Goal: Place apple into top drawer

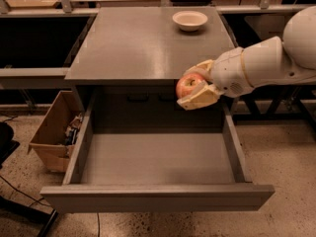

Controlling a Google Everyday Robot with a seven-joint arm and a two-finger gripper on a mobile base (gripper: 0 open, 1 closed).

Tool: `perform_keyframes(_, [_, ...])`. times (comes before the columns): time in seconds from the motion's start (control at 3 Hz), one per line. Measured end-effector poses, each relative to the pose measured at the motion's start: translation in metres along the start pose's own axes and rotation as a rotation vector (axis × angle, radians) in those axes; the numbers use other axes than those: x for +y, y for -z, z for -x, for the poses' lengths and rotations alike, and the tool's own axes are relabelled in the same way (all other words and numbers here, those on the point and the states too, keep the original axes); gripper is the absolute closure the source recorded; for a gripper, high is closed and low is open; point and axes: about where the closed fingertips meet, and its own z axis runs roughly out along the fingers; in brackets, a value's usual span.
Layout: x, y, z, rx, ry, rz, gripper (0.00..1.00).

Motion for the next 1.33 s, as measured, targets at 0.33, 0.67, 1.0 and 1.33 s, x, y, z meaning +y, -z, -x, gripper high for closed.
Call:
perform_keyframes(0.33, [0.0, 0.0, 0.0, 0.0, 0.0, 0.0, 1.0])
perform_keyframes(0.67, [0.001, -0.023, -0.021, -0.03, -0.076, -0.001, 1.0])
perform_keyframes(1.0, [0.023, -0.075, -0.077, -0.15, -0.216, 0.004, 1.0])
perform_keyframes(1.33, [0.034, -0.121, -0.128, -0.246, -0.217, -0.03, 1.0])
